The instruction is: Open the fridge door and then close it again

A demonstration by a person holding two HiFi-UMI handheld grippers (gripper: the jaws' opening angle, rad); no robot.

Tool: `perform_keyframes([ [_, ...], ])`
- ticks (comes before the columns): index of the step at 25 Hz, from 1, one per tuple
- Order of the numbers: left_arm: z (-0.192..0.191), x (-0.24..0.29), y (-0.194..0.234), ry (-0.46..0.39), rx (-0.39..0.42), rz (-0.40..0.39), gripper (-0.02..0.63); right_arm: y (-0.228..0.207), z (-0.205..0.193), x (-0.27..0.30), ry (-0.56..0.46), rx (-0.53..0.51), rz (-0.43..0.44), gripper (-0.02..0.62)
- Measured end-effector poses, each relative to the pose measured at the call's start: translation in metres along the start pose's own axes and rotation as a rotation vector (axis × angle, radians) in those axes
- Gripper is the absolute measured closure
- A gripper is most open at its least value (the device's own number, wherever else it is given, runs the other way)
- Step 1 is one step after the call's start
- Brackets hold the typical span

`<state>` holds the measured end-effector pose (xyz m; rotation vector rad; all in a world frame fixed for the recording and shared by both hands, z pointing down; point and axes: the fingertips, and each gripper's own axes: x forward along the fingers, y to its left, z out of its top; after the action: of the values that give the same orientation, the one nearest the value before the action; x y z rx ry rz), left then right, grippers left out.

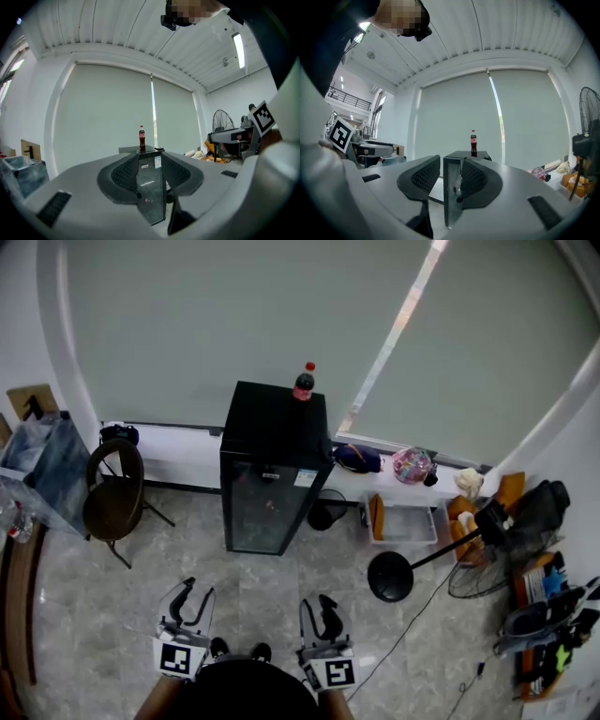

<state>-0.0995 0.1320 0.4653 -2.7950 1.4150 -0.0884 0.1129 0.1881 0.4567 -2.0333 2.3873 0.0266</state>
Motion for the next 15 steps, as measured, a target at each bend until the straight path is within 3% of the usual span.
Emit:
perform_keyframes([
  [11,-0.001,-0.002,0.011,0.008,-0.026,-0.012,0.198,0.009,-0.002,0.005,0.017,-0.002,0.047,0.26],
  [15,0.001,-0.003,0.017,-0.003,-0.015,-0.011,0.12,0.008,-0.003,0.003,0.024,0.044,0.032,0.202],
])
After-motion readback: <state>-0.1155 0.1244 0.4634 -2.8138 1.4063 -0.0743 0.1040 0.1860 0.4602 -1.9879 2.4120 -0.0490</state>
